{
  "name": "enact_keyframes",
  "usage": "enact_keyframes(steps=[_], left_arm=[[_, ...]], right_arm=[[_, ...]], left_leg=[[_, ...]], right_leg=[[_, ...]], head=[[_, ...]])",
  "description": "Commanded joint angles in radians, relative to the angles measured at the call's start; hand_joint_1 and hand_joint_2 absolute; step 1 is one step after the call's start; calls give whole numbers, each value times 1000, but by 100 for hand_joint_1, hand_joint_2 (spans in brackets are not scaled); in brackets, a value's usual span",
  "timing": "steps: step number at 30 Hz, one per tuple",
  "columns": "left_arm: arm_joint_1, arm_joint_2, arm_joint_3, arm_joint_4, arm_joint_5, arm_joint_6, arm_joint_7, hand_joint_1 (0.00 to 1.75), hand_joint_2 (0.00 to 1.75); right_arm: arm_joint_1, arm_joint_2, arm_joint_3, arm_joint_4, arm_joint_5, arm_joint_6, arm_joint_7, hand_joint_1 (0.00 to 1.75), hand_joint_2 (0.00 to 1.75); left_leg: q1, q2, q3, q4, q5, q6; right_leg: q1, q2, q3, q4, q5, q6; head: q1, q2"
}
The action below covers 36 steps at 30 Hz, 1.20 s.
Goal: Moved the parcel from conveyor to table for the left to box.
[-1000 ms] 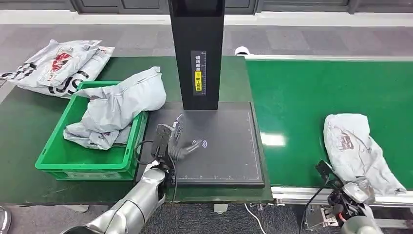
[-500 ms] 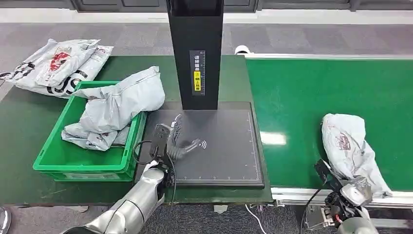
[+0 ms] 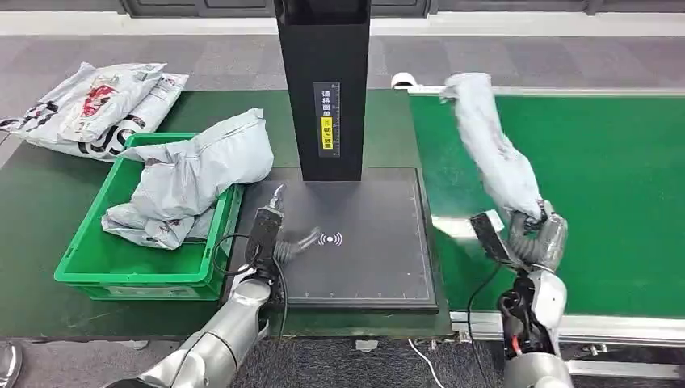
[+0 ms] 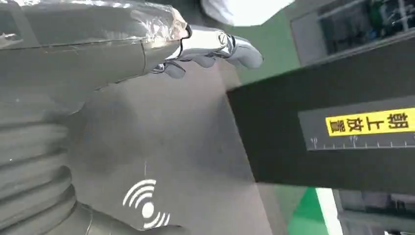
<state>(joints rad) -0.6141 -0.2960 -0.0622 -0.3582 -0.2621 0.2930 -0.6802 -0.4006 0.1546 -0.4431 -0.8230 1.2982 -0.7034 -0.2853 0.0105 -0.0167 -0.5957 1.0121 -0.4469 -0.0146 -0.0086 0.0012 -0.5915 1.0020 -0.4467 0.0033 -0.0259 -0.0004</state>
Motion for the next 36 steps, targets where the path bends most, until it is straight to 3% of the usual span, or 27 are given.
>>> enact_keyframes(steps=[1,3,4,7,8,10,13,21,23,24,28,31,36], left_arm=[[-45,21,95,23,-26,13,-6,0,175],[-49,18,97,22,-40,27,-5,0,175],[-50,16,108,18,-56,38,-5,0,175],[-59,17,122,13,-72,37,-2,0,175],[-66,13,122,16,-80,28,5,0,175],[-78,1,118,17,-97,24,20,0,175],[-93,-21,120,14,-110,27,29,0,175],[-68,-22,168,-69,-62,42,-18,0,175],[-37,-23,154,-135,-34,37,-18,0,175],[-9,-19,131,-199,-3,49,-18,0,175],[84,27,24,-398,100,156,-18,0,175],[91,46,-27,-397,83,250,-18,0,175],[96,51,-43,-398,83,284,-18,0,175]], right_arm=[[121,147,217,-286,27,5,-12,175,175],[150,166,251,-290,26,5,-10,175,175],[151,152,327,-232,0,5,20,175,175],[169,142,503,-196,4,152,131,175,175],[173,152,548,-165,-18,279,150,175,175],[198,147,620,-132,1,388,202,175,175],[236,133,691,-36,-1,480,212,175,175],[227,65,784,89,-17,532,204,175,175],[225,59,801,89,-7,529,216,166,175],[220,59,800,89,-12,508,226,0,175],[174,54,751,87,-99,443,218,0,175],[161,61,699,57,-166,427,183,0,175],[157,64,686,48,-182,420,174,0,175]], left_leg=[[0,6,1,0,-1,0],[0,3,0,0,-1,-1],[0,3,0,-1,-1,0],[0,8,1,-1,-2,0],[1,7,-1,0,-2,-1],[1,7,-1,0,-2,-1],[1,4,0,-1,-1,-1],[1,7,4,-3,-2,-2],[0,9,5,-3,-3,-3],[0,9,5,-2,-3,-4],[0,13,10,-5,-3,-3],[0,12,11,-3,-4,-4],[-1,11,10,-3,-3,-3]], right_leg=[[0,5,-2,1,0,-1],[0,2,-3,0,-1,-1],[0,2,-2,0,-1,-1],[0,6,-2,-1,0,-1],[0,6,-3,0,0,-1],[0,6,-4,0,0,-1],[1,3,-2,-1,0,-2],[1,5,1,-3,0,-1],[0,7,1,-3,0,-2],[1,7,1,-2,-1,-2],[0,10,3,-4,1,-2],[1,10,5,-2,-1,-2],[1,8,5,-3,0,-2]], head=[[0,0],[0,0],[0,0],[0,0],[0,0],[0,0],[0,0],[0,0],[0,0],[0,0],[0,0],[0,0],[0,0]])
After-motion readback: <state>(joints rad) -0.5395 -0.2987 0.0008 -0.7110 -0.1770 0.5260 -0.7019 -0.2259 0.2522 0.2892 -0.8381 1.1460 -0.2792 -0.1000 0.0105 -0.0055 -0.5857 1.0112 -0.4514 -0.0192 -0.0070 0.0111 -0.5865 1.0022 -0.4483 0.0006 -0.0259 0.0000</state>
